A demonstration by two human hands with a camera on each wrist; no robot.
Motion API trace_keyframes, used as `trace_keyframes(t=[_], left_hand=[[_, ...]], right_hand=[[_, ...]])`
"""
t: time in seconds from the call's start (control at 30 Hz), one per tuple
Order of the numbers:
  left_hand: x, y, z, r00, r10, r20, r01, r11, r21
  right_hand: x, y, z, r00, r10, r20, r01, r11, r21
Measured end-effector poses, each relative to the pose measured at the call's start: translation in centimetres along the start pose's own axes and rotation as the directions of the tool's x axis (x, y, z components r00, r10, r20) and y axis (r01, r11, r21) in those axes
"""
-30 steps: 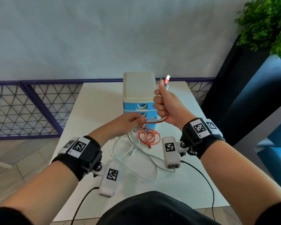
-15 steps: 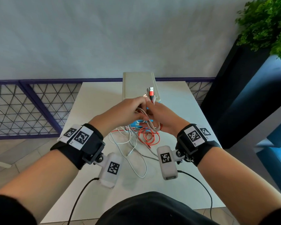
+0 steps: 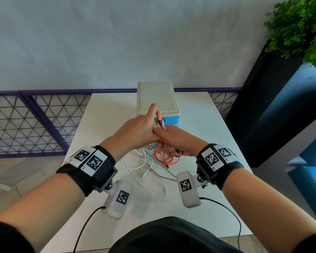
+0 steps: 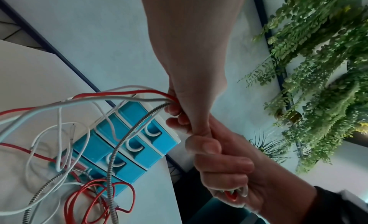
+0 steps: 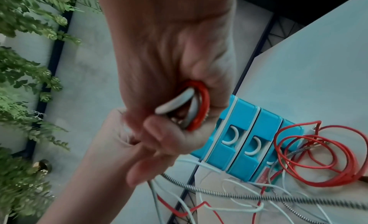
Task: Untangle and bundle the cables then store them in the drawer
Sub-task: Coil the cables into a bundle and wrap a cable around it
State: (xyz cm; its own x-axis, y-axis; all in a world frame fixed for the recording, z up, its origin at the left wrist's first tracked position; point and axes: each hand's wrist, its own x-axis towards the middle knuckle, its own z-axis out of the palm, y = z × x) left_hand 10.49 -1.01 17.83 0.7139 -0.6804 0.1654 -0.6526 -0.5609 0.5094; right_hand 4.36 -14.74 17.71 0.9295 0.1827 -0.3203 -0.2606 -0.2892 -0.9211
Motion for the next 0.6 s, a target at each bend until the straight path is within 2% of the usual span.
trace_keyframes(t=[0.07,0.13,0.2,0.27,0.4,0.5,0.6], left_hand=[[0.1,-0.2,0.0,0.999,-0.023,0.04,0.029,0.99,-0.136],[0.2,-0.8,-0.3,0.989,-0.015,0.15,0.059,0.953,-0.296],[0.2,-1.6,-0.6,0.965,0.015,0.261,0.088,0.921,-0.379],[0.1,-2.1,-0.7,0.963,0.037,0.266,0.06,0.937,-0.345],[0.4,-2.1,-0.1,0.99,-0.054,0.129,0.085,0.963,-0.255],[0.7,-2.5,0.6,0.985,-0.105,0.136,0.137,0.959,-0.249],[1.0,-3.1,0.5,0.971,-0.107,0.212,0.164,0.949,-0.271]], right_hand=[[-0.2,-0.2,-0.4,0.999,0.038,0.027,-0.037,0.999,-0.037],[-0.1,0.1,-1.1,0.997,0.048,0.063,-0.045,0.998,-0.045],[-0.1,0.1,-1.8,0.997,0.059,0.059,-0.052,0.992,-0.112],[-0.2,-0.1,-2.3,0.998,0.063,0.031,-0.057,0.985,-0.163],[0.0,-0.7,-2.8,0.999,0.02,-0.029,-0.025,0.981,-0.19],[0.4,-0.8,-2.8,0.998,0.009,-0.067,-0.022,0.981,-0.193],[1.1,-0.4,-2.3,0.996,0.009,-0.092,-0.022,0.99,-0.142]])
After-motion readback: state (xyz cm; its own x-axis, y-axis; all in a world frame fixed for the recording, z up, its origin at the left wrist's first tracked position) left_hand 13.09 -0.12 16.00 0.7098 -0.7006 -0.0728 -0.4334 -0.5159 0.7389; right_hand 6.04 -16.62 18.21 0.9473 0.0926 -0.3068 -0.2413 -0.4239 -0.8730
